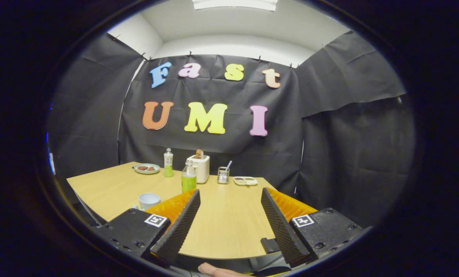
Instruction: Take the bottle from table, then pour the juice into the cup, finally place the bottle on the coaster
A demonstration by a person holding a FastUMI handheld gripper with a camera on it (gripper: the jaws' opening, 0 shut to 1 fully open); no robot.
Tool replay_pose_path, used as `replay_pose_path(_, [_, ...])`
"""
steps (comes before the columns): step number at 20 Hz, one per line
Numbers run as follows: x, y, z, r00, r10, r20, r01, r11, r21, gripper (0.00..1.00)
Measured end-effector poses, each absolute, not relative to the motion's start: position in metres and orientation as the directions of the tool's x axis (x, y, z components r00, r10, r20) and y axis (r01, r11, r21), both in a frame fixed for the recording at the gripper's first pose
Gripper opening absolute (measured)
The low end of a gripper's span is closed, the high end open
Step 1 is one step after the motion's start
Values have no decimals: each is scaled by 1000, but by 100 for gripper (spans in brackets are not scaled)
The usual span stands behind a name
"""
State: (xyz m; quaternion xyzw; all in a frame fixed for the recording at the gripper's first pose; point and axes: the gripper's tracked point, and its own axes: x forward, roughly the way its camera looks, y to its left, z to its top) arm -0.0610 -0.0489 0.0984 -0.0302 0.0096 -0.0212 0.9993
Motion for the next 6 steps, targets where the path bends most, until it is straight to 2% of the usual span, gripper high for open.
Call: replay_pose_path(6, [-61,-46,94,1000,-22,-20,21,998,-51,100])
